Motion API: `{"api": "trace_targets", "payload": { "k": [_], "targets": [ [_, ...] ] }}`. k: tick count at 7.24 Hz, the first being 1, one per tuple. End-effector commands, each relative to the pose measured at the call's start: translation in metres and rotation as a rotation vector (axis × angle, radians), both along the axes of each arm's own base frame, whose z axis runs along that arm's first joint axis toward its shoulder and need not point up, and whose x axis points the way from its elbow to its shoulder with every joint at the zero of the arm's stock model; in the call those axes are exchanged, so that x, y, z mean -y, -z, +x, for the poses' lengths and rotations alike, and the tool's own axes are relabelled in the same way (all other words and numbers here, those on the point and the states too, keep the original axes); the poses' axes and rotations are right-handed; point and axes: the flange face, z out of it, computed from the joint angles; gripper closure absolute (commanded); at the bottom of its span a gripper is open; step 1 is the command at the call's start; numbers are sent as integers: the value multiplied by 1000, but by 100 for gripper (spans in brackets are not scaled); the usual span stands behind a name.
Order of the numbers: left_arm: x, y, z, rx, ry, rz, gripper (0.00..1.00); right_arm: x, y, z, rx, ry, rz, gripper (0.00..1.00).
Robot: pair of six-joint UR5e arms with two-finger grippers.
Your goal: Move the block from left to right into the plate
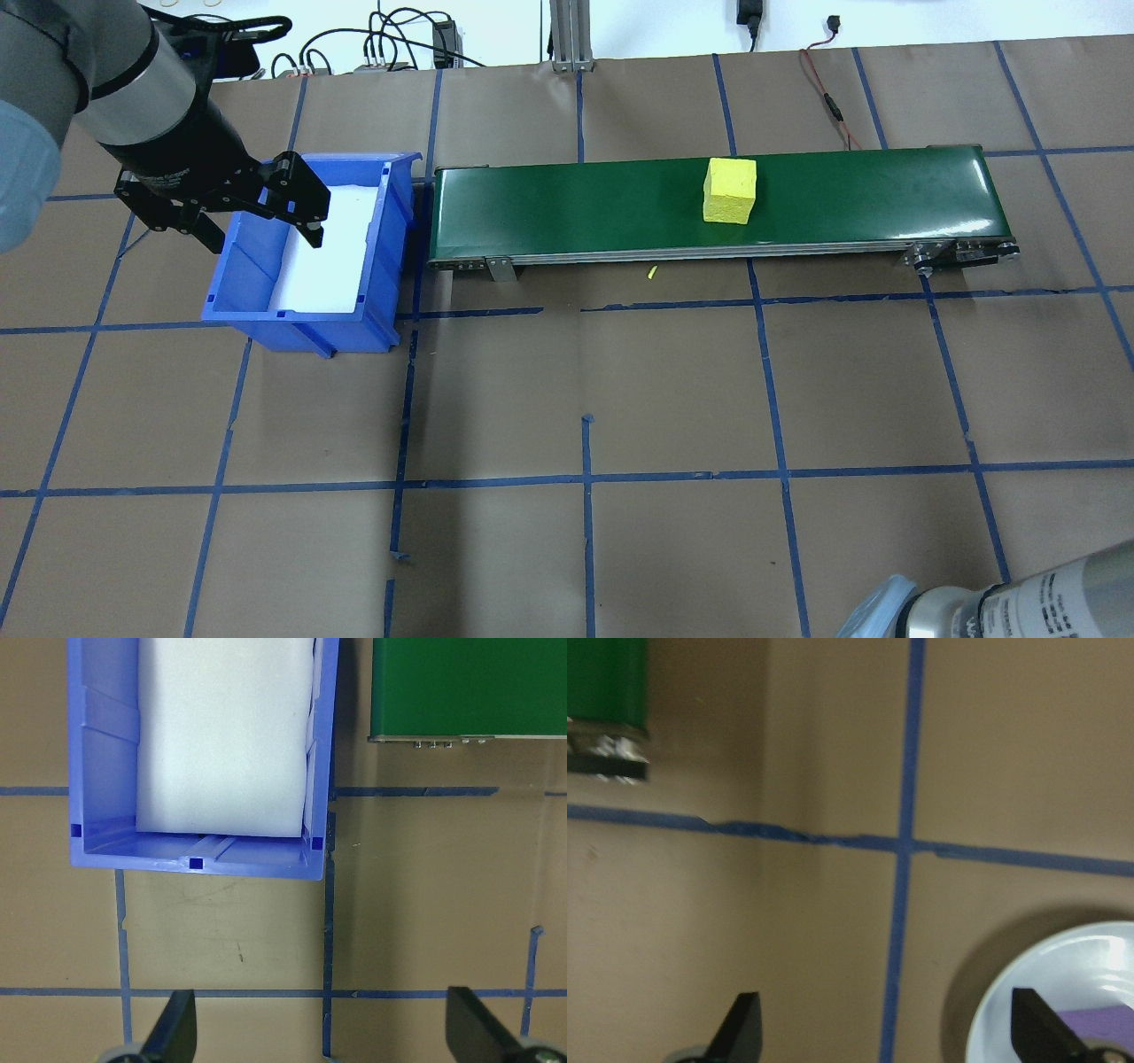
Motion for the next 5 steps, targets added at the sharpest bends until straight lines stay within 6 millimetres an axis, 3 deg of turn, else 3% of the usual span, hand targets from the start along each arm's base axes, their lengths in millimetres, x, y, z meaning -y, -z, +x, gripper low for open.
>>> {"api": "trace_targets", "payload": {
  "k": [1,2,3,5],
  "targets": [
    [0,-1,-1,0,2,-2,0,60,-18,137,50,79,-8,0],
    [0,-1,-1,2,2,-2,0,79,-16,199,80,108,-4,0],
    [0,-1,-1,2,2,-2,0,89,-13,241,92,161,13,0],
    [0,-1,-1,2,2,-2,0,111,1,297,243,239,23,1]
  ]
}}
